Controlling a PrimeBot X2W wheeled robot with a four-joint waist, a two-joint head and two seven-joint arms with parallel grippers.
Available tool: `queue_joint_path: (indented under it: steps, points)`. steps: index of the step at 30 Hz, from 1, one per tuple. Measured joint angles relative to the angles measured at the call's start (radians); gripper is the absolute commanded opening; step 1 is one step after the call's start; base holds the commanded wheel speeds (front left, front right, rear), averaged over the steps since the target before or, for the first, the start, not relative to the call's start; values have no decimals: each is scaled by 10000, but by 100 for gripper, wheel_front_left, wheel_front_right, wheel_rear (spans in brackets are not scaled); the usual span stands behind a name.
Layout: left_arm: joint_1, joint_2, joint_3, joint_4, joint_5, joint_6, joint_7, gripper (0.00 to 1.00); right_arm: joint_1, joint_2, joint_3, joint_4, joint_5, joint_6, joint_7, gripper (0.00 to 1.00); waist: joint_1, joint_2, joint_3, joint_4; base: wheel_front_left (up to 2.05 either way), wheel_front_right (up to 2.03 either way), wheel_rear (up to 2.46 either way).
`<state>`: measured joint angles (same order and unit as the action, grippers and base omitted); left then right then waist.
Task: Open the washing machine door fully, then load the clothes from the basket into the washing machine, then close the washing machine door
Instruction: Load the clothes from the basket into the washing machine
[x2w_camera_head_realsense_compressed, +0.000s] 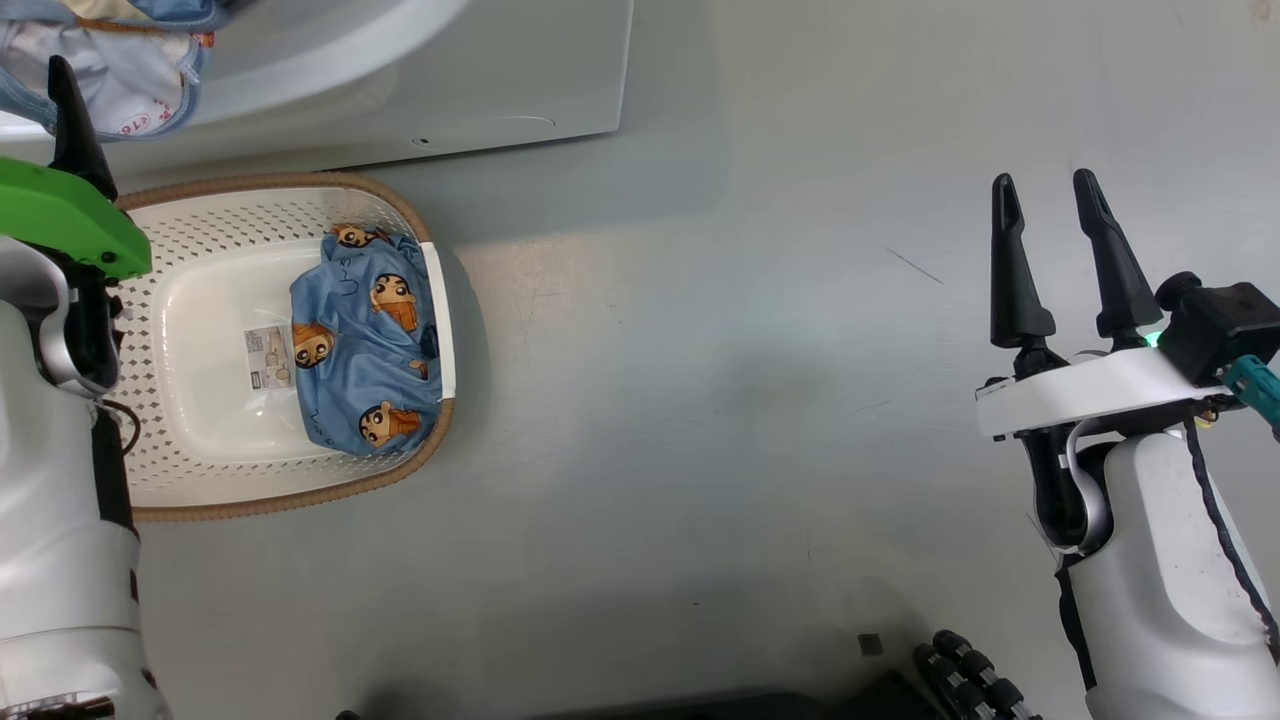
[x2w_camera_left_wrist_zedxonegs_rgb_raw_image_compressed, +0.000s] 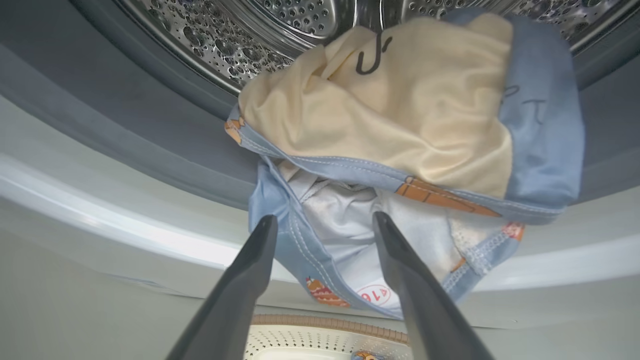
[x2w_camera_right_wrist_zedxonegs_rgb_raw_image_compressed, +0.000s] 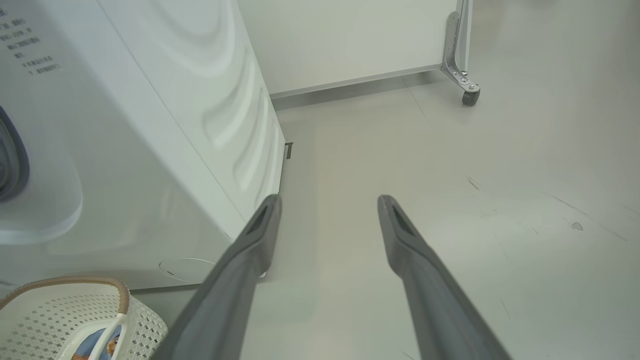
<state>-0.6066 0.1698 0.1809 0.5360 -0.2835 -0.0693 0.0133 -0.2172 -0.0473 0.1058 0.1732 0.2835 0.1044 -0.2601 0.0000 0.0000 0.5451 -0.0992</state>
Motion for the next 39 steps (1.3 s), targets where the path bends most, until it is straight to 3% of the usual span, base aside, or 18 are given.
queue_joint_path:
  steps: [15,27,28,30,31,39]
  points:
    - [-633,104,167,809,-92,259,497,100,-31,12,6,-88,171,-27,0,100,0,0,453,-151,0,0,0]
    - [-1212,52,130,1097,-270,201,556,100,-193,15,75,-111,334,-100,2,100,0,0,719,-204,0,0,0]
    - [-1224,52,123,1127,-270,171,546,89,-193,15,86,-111,334,-100,0,100,0,0,730,-208,0,0,0]
    - [-1268,58,82,1185,-268,151,512,24,-195,15,90,-111,337,-102,0,100,0,0,748,-218,0,0,0]
    - [-1295,58,54,1214,-267,81,508,0,-198,15,92,-111,349,-102,0,100,0,0,758,-223,0,0,0]
    - [-1334,-128,-307,1229,-249,-159,-132,0,-207,15,-12,-105,408,-174,2,100,0,0,710,-145,0,0,0]
